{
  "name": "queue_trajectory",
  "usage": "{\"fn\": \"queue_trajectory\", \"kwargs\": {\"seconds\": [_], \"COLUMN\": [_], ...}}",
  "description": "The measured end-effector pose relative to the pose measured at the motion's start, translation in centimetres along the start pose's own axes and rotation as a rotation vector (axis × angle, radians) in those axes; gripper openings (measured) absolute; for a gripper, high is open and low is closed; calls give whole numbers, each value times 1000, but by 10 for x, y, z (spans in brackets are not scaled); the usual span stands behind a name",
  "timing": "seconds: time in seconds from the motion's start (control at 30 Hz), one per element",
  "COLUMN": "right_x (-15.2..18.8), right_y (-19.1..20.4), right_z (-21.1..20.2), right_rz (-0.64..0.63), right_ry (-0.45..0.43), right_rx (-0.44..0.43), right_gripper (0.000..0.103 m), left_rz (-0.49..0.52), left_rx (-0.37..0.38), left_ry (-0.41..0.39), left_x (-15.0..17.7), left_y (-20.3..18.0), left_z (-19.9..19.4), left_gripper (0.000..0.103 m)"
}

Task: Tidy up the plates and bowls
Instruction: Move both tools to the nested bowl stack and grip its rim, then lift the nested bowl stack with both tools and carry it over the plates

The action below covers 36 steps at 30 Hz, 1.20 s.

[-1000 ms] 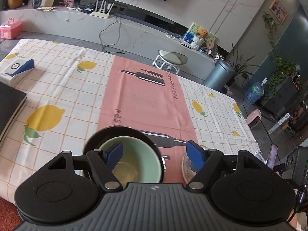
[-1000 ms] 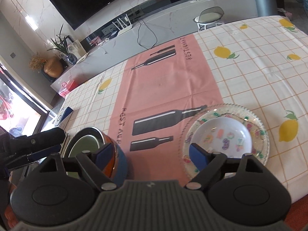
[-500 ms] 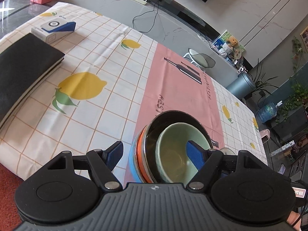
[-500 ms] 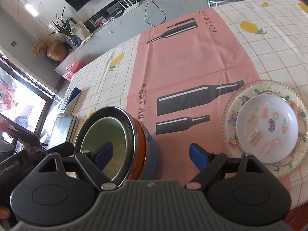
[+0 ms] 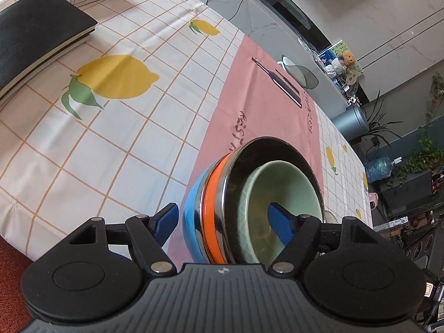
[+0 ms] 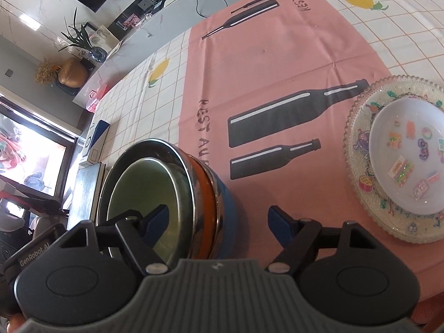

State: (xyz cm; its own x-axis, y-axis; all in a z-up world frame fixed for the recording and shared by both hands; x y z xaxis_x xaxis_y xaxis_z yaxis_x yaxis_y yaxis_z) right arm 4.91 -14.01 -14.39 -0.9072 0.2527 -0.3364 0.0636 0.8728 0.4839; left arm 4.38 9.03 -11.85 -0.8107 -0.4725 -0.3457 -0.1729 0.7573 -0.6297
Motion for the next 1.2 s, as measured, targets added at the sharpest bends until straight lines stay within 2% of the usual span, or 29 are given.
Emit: {"fn": "queue_trajectory", "kwargs": {"seconds": [0.1,0.2,0.37,0.43,0.53,0.67,1.0,1.2], "right_x": [-2,-4,-4,-4,-5,-5,-5,-4], "right_y": [1,1,1,-1,-4,-1,1,-1], "right_z": [2,4,8,10,12,13,13,13], "right_rz": [-10,-16,-9,-1,21,27,0,16], "right_ry": [-3,3,26,37,52,64,65,73], "right_rx": [12,24,21,22,-3,-36,-21,-43], "right_gripper": [76,68,65,58,52,43,41,40], "left_rz": [28,67,61,57,51,56,65,83], "left_rx": [-36,-74,-99,-109,-101,-106,-106,-114], "left_ry": [2,9,36,44,46,46,36,20], "left_x": [-1,-1,0,0,0,-1,-1,-4], "left_y": [-3,-7,-6,-4,-3,-4,-6,-9], "left_z": [2,4,10,12,13,13,12,8], "left_gripper": [79,75,66,62,54,53,51,51]}}
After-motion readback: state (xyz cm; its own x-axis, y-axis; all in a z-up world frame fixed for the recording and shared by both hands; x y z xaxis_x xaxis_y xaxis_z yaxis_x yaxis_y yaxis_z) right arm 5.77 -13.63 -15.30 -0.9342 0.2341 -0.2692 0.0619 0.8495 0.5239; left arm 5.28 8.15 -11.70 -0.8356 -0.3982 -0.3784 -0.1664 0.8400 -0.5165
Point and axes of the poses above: each gripper's, at about its wrist camera, not at the fingertips, and z roughly the way its jaws point, y to its left, x to its underside, the point moved 5 cm from there along z, roughly the way its jaws point, and after that the axes turned 4 degrees about x, right-handed, at the moved point
